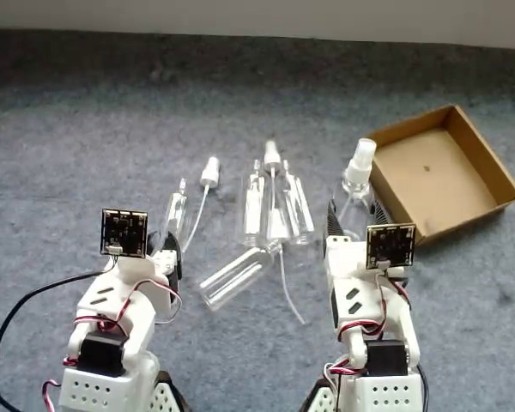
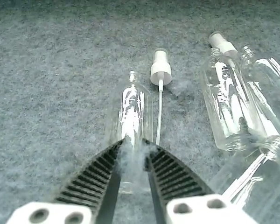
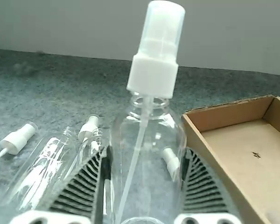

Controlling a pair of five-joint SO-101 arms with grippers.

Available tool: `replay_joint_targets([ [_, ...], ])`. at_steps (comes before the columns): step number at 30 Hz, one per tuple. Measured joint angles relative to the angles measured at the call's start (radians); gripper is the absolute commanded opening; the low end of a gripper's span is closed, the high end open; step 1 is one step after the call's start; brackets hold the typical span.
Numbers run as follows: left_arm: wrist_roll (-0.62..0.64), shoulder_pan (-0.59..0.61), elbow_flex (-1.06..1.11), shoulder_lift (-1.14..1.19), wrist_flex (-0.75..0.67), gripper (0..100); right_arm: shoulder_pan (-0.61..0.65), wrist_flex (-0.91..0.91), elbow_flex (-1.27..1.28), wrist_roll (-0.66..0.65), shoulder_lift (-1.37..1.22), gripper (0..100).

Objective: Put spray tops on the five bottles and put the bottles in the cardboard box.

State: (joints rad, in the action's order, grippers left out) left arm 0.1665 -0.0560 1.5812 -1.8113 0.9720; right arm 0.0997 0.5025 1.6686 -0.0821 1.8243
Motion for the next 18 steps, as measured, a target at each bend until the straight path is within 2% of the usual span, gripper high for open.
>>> replay_joint_targets([
  [18,0.0,0.0,0.0,0.0,0.0,1,0.0,0.023,0.0,0.0,0.0,7.4],
])
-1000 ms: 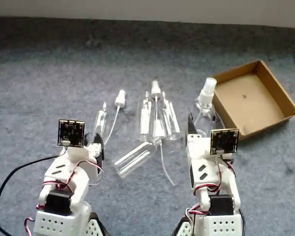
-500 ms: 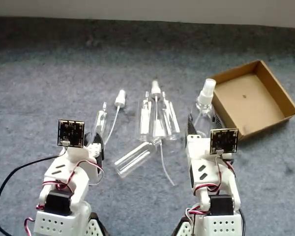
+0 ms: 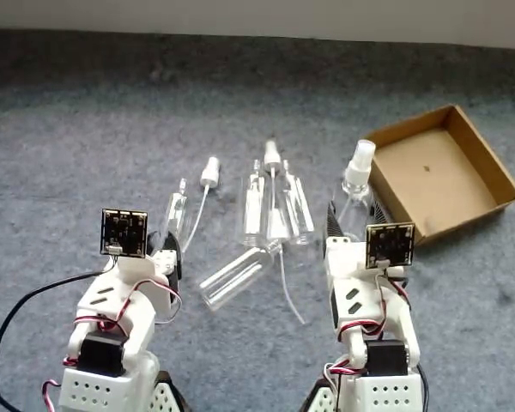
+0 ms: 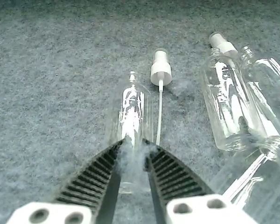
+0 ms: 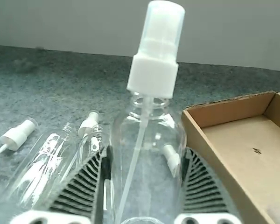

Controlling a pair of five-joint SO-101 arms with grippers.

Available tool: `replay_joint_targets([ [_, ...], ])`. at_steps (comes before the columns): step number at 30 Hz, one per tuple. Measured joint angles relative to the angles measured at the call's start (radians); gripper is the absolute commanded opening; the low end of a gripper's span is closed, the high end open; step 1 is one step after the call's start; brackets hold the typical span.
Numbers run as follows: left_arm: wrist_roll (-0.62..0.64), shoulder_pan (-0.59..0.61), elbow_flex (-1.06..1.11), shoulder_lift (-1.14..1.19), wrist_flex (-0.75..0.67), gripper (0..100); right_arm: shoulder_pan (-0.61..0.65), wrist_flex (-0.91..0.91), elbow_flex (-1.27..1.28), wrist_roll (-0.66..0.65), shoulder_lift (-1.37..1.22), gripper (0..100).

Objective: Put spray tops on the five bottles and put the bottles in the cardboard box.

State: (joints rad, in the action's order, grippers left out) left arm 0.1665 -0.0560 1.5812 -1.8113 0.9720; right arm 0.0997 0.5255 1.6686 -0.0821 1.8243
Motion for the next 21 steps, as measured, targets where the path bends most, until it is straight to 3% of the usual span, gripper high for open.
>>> replay_joint_targets([
  [21,0.0,0.0,0.0,0.0,0.0,1,-0.132,-0.037,0.0,0.0,0.0,7.4],
])
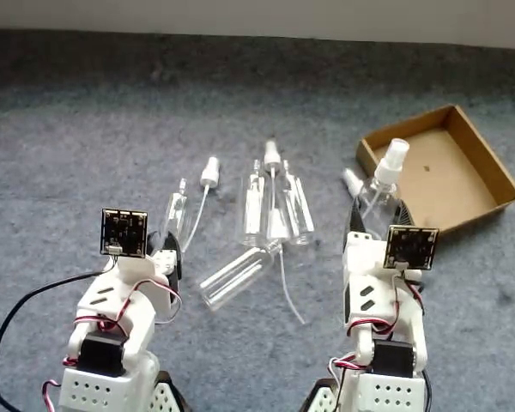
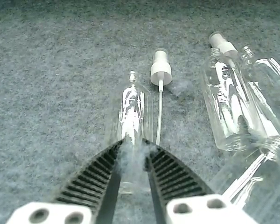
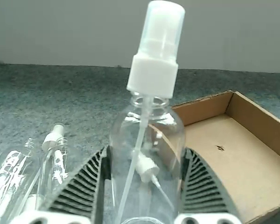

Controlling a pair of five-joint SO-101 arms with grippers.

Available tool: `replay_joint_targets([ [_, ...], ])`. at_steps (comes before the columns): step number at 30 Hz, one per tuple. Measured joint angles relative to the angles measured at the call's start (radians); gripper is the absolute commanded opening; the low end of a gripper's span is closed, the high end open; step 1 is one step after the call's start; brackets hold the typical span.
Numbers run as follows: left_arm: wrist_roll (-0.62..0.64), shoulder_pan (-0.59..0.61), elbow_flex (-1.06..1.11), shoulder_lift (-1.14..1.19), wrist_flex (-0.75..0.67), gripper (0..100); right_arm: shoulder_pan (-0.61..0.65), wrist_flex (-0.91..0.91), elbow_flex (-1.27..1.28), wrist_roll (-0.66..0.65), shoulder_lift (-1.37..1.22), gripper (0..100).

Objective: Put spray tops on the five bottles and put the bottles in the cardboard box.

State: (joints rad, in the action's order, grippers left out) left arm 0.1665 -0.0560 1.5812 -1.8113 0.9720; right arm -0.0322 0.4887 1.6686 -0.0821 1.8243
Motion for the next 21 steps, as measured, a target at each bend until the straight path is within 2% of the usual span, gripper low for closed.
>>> replay_joint_targets([
  [8,0.0,0.0,0.0,0.0,0.0,1,0.115,0.0,0.0,0.0,0.0,7.4],
  [13,0.0,-0.005,0.017,0.0,0.0,1,0.143,0.0,0.0,0.0,0.0,7.4],
  [17,0.0,-0.091,0.058,0.0,0.0,1,0.158,0.038,-0.04,0.0,0.0,7.4],
  [21,0.0,-0.112,0.063,0.0,0.0,1,0.178,0.101,-0.14,0.0,0.0,7.4],
])
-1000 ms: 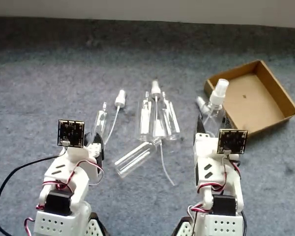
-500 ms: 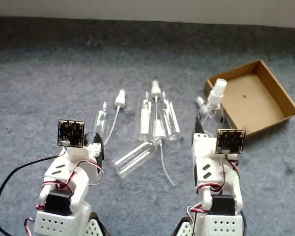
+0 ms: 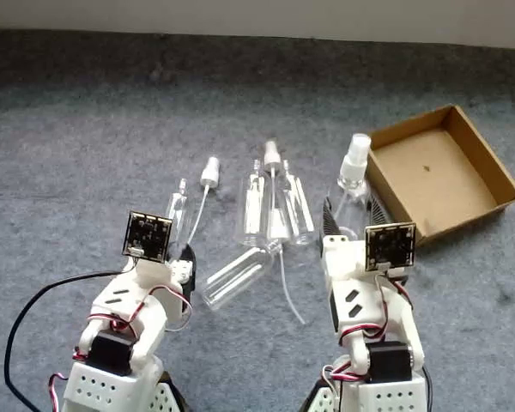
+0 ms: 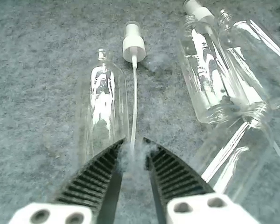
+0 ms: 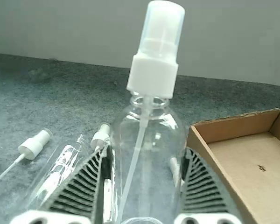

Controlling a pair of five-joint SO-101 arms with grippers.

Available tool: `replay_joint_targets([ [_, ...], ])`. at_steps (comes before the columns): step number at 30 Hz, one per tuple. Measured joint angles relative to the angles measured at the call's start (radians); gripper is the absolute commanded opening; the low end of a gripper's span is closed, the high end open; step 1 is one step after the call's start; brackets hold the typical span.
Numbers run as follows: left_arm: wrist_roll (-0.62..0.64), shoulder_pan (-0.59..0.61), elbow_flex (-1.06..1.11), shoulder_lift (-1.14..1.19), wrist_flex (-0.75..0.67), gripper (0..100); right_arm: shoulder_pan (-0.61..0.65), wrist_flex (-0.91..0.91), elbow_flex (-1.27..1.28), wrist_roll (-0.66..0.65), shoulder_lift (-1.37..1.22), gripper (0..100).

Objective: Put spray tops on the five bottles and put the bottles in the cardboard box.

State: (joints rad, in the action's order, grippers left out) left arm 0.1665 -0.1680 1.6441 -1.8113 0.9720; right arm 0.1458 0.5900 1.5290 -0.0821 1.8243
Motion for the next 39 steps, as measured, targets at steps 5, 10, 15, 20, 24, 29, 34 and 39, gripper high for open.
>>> replay_joint_targets([
  [5,0.002,-0.063,0.0,0.0,-0.025,1,0.003,0.003,-0.054,0.0,0.0,7.4],
  [10,0.0,-0.218,0.0,0.0,-0.172,1,0.003,0.003,-0.068,0.0,0.0,7.4],
  [15,0.0,-0.39,0.0,0.0,-0.341,1,0.003,-0.017,-0.074,0.08,0.0,7.4],
  [20,0.0,-0.569,0.0,0.0,-0.385,1,0.003,-0.069,-0.074,0.163,0.0,7.4],
  [24,0.0,-0.644,0.0,0.0,-0.419,1,0.003,-0.121,-0.074,0.207,0.0,7.4],
  [29,0.0,-0.703,0.0,0.0,-0.431,1,0.028,-0.166,-0.074,0.282,0.0,7.4],
  [34,0.0,-0.704,0.017,0.0,-0.612,1,0.173,-0.166,-0.074,0.304,0.0,7.4],
  [39,0.0,-0.704,0.029,0.003,-0.772,1,0.245,-0.173,-0.078,0.282,0.012,7.4],
])
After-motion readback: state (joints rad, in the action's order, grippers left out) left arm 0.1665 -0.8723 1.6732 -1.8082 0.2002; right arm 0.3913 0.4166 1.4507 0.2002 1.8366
